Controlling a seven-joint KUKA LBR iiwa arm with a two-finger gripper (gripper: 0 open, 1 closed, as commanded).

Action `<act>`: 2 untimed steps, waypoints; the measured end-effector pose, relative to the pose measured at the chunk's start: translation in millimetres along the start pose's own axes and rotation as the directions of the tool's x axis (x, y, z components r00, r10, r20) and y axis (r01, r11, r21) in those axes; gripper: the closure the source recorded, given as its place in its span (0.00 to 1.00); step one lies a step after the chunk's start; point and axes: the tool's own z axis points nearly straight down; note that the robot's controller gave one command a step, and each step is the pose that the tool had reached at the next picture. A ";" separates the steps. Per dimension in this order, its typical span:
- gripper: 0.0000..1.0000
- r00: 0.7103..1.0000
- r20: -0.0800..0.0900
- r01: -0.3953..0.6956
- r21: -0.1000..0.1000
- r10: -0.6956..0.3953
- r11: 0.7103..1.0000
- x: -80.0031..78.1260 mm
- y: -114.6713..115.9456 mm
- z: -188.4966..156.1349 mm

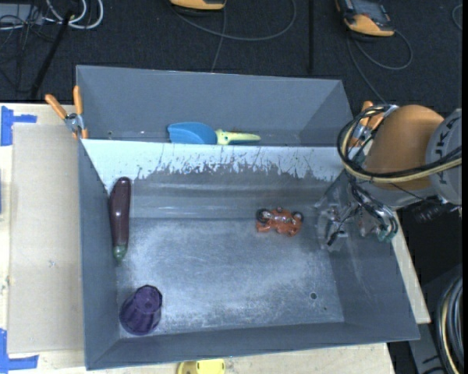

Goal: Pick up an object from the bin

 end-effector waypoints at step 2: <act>0.00 1.000 0.000 0.003 0.000 -0.003 1.000 -0.1 0.7 0.1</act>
Offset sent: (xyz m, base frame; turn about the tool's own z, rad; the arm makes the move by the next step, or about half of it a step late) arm 0.0000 0.0000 0.0000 0.0000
